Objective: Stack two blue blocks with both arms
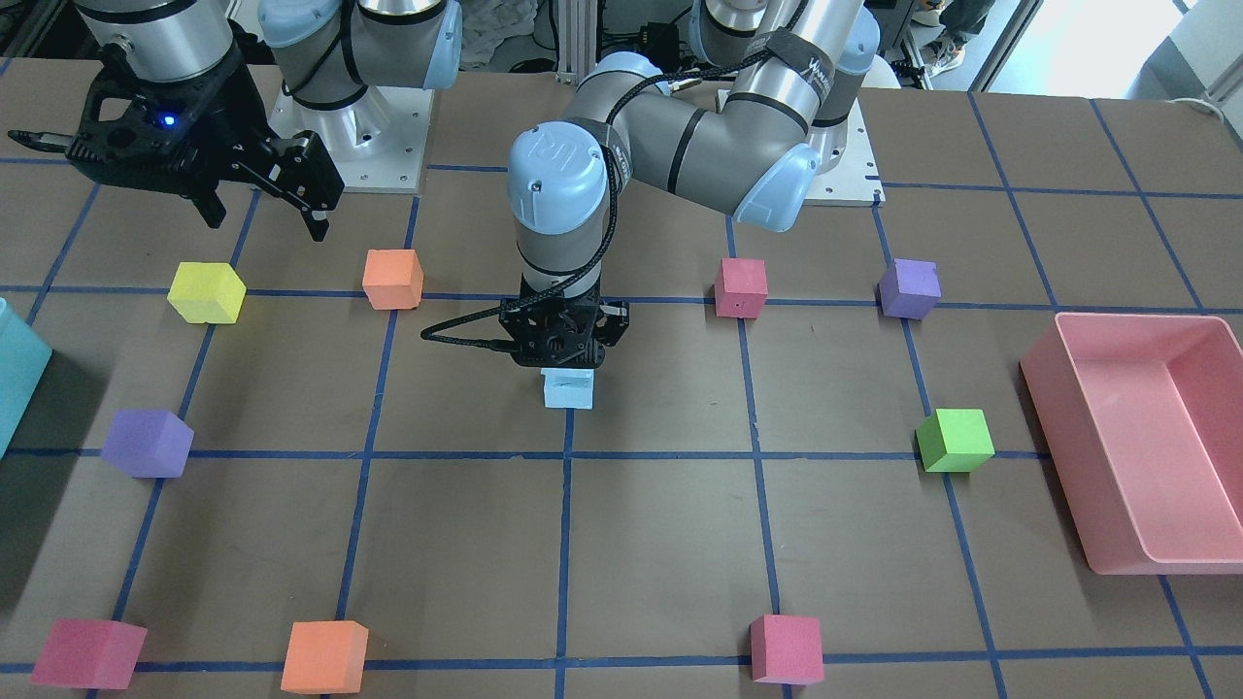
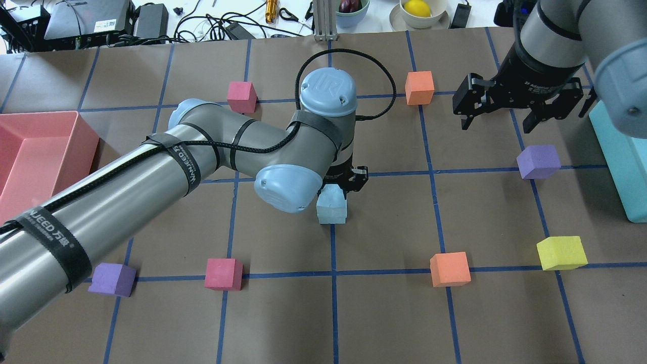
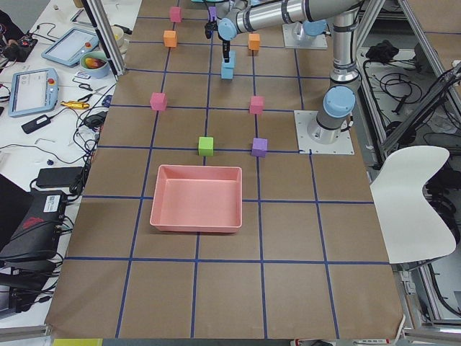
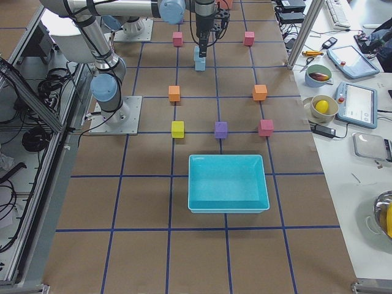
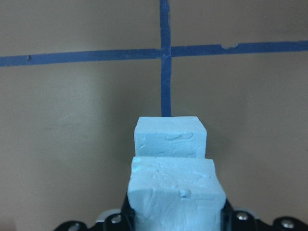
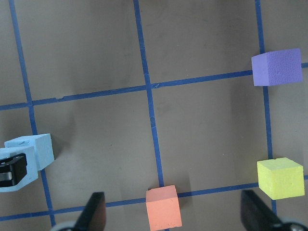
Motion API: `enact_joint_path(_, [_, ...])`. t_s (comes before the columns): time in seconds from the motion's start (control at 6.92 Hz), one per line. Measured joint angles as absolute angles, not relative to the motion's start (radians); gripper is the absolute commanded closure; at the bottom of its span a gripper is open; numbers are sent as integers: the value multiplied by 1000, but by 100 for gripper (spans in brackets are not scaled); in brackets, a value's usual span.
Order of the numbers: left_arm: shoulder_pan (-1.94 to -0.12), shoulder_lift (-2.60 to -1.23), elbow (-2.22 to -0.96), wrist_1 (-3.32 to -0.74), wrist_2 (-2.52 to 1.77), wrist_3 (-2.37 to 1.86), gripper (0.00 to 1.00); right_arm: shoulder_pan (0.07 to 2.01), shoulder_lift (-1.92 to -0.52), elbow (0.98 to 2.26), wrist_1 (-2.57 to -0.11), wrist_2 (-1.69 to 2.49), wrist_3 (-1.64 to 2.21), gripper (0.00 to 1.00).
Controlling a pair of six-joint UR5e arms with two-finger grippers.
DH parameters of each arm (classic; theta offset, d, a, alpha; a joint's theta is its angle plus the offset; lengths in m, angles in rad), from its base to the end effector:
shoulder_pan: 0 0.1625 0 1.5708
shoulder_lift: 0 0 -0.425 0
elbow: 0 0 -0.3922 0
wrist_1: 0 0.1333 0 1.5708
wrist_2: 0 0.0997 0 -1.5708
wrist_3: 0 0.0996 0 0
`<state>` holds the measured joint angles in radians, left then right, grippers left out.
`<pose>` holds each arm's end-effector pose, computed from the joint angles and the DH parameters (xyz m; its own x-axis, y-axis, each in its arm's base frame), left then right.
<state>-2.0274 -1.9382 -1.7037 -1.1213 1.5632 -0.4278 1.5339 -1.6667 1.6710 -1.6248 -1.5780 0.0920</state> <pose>-0.3810 -0.4716 0.2665 -0.9995 0.0290 -0.0142 0.0282 0.9984 0.0494 0.1157 -0.4606 0.4893 -0.9917 0.1288 0.0026 0.1285 0.9904 -0.0501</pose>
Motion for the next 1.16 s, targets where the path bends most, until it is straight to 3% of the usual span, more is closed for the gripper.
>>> enact_joint_path(0.43, [-2024, -1956, -1705, -1092, 1565, -431, 100, 1534, -1667, 1671, -1625, -1577, 92, 0])
enact_joint_path(0.58, [-2024, -1960, -1709, -1090, 1566, -431, 93, 1534, -1667, 1671, -1625, -1580, 89, 0])
enact_joint_path(0.72, [-2024, -1960, -1714, -1089, 1567, -431, 1, 1534, -1666, 1672, -1626, -1584, 85, 0])
enact_joint_path(1.16, [-2023, -1961, -1716, -1088, 1569, -434, 0, 1534, -1660, 1678, -1622, -1589, 80, 0])
